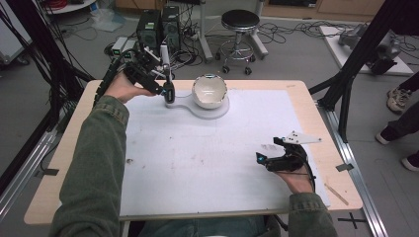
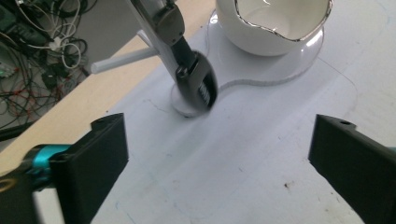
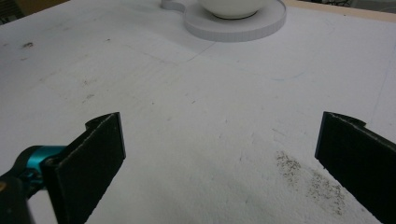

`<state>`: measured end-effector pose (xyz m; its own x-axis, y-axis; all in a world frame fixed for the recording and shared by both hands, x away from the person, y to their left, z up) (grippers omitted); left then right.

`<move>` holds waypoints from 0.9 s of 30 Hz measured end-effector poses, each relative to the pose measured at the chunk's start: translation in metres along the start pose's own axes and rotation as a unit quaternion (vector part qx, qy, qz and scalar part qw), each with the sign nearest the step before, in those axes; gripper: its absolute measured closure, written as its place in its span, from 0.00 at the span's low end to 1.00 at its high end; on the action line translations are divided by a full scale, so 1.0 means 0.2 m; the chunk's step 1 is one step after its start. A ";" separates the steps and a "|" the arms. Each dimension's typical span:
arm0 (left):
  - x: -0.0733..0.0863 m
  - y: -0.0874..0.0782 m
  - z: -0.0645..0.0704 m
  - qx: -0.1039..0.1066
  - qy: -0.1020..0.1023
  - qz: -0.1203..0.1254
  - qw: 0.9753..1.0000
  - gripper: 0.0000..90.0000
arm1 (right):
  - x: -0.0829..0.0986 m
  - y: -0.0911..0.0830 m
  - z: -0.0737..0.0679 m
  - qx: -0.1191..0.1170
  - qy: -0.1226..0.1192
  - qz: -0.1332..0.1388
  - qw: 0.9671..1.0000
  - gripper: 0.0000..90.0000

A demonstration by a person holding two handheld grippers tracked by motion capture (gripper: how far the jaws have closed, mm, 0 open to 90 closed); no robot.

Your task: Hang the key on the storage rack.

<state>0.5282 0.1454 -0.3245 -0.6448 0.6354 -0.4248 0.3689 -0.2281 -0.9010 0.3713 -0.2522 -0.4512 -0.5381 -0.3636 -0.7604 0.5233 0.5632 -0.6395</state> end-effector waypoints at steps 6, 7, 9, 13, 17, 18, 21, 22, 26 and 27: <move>0.04 0.00 0.01 0.004 -0.005 0.013 1.000 0.02 | 0.00 0.00 0.00 0.001 0.001 0.000 1.000 0.01; 0.05 -0.01 0.01 0.005 -0.005 0.015 1.000 0.02 | 0.00 0.00 0.00 0.000 0.000 0.000 1.000 0.01; 0.07 0.00 0.02 0.001 -0.007 0.020 1.000 0.02 | 0.00 0.00 0.00 0.002 0.000 0.001 1.000 0.01; 0.11 0.01 0.03 0.006 -0.008 0.020 1.000 0.02 | 0.00 0.00 0.00 0.002 -0.001 0.002 1.000 0.01; 0.16 0.03 0.03 0.008 -0.014 0.023 1.000 0.02 | 0.00 0.00 0.00 0.002 0.001 0.000 1.000 0.01; 0.17 0.03 0.03 0.010 -0.016 0.026 1.000 0.02 | 0.00 0.00 0.00 0.002 0.001 0.000 1.000 0.01; 0.20 0.03 0.03 0.010 -0.016 0.028 0.999 0.02 | 0.00 0.00 0.00 0.003 0.000 0.001 1.000 0.01; 0.21 0.02 0.04 0.011 -0.017 0.030 0.999 0.02 | 0.00 0.00 0.00 0.003 0.000 0.000 1.000 0.01; 0.24 0.01 0.05 0.010 -0.016 0.040 0.999 0.02 | 0.00 0.00 0.00 0.004 0.000 0.002 1.000 0.01; 0.25 0.01 0.05 0.011 -0.018 0.049 0.999 0.02 | 0.00 -0.01 0.00 0.004 0.000 0.002 1.000 0.01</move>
<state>0.4895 0.1691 -0.3481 -0.6308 0.5822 -0.5130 0.4158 -0.3045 -0.8570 0.3709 -0.2526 -0.4501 -0.5353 -0.3619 -0.7633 0.5315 0.5581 -0.6373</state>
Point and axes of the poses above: each handheld gripper's, and its own axes: y roughly forward along the jaws, x roughly out of its underside, z roughly to its right, the point moved 7 cm from there along y, roughly forward along the jaws, and after that the axes turned 12 degrees about -z, right-handed, at the moved point
